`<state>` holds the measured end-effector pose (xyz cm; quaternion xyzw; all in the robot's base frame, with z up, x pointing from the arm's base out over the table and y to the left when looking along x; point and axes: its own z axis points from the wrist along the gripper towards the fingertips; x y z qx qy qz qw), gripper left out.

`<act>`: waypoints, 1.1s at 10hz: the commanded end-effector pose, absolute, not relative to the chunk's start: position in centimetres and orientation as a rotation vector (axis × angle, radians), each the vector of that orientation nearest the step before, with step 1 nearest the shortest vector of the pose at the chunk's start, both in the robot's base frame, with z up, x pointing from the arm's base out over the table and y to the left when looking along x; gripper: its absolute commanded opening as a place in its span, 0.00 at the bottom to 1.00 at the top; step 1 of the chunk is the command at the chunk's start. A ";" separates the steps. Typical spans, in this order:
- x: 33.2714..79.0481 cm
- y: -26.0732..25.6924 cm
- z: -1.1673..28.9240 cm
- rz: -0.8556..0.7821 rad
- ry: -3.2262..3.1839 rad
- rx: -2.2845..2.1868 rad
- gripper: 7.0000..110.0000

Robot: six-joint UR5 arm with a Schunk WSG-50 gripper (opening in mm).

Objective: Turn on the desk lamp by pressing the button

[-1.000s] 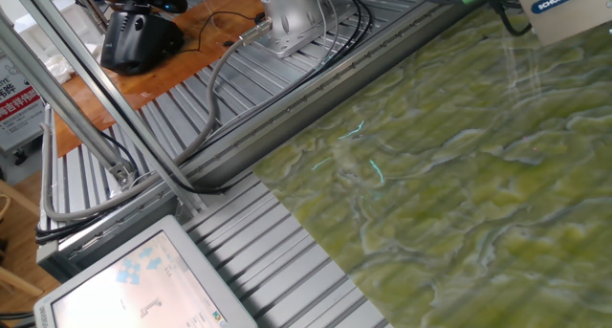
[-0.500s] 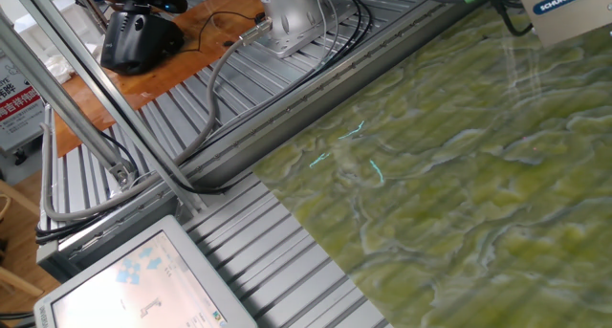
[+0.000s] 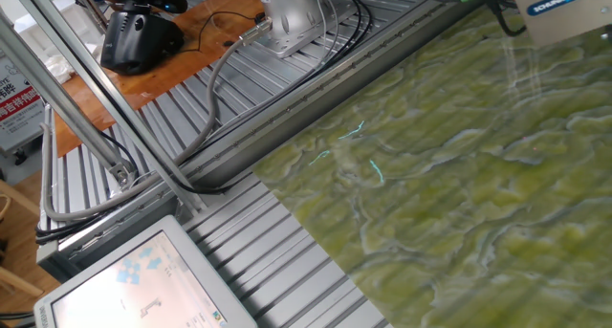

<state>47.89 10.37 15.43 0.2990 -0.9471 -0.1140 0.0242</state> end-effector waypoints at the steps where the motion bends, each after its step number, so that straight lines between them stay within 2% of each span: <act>1: 48.9 10.0 15.5 -0.329 -2.972 0.900 0.00; 5: 49.3 9.2 14.9 -0.239 -3.003 0.872 0.00; 11: 49.3 9.2 15.3 -0.258 -3.002 0.822 0.00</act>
